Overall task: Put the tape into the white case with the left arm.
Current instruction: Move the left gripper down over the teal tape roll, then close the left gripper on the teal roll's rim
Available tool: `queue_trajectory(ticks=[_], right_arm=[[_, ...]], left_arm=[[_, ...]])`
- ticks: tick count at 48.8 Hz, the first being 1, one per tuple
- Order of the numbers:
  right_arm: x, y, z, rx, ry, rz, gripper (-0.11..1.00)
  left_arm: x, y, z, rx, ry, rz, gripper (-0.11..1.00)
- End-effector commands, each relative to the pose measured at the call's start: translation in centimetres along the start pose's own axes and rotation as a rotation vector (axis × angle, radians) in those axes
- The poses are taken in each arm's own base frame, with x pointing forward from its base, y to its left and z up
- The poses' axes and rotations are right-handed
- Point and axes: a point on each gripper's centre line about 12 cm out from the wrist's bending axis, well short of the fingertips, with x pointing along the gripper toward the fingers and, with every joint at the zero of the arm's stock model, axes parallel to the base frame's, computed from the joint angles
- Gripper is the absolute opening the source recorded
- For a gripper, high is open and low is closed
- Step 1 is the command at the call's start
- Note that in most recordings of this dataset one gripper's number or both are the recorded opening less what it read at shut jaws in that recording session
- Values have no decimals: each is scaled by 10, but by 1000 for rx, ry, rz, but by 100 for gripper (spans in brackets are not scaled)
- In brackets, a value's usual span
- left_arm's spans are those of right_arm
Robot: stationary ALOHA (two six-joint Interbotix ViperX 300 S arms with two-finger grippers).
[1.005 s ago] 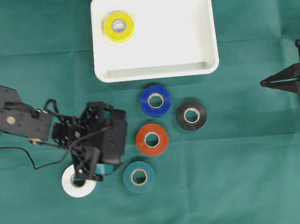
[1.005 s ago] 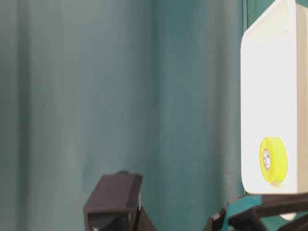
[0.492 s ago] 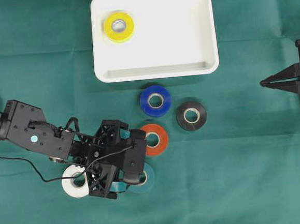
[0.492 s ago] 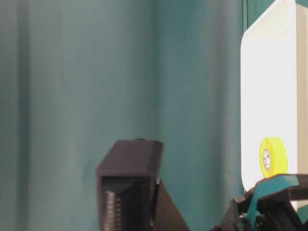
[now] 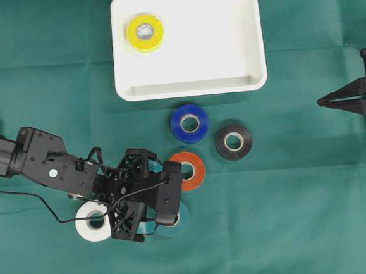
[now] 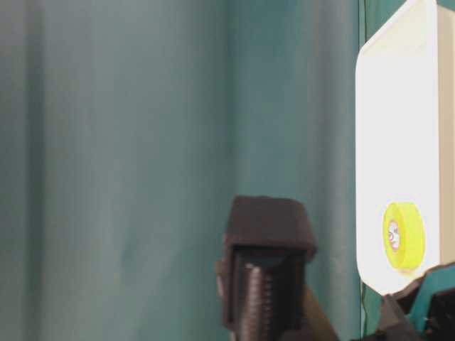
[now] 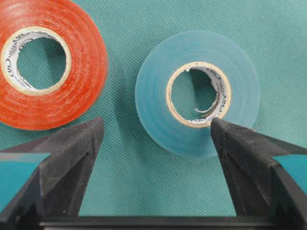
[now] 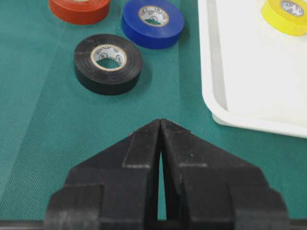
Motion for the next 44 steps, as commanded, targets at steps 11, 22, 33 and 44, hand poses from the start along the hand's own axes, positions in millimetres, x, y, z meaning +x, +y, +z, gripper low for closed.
queue_trajectory(ticks=[11, 22, 33, 44], right_arm=[[1, 0, 2, 2, -14, -1, -9], [1, 0, 2, 4, -14, -1, -9], [1, 0, 2, 4, -12, -1, -9], [1, 0, 2, 5, -12, -1, -9]], left_arm=[[-2, 5, 12, -17, -36, 4, 93], [-2, 8, 18, -61, -48, 7, 92], [1, 13, 16, -228, -38, 12, 92], [2, 15, 14, -368, -24, 16, 92]])
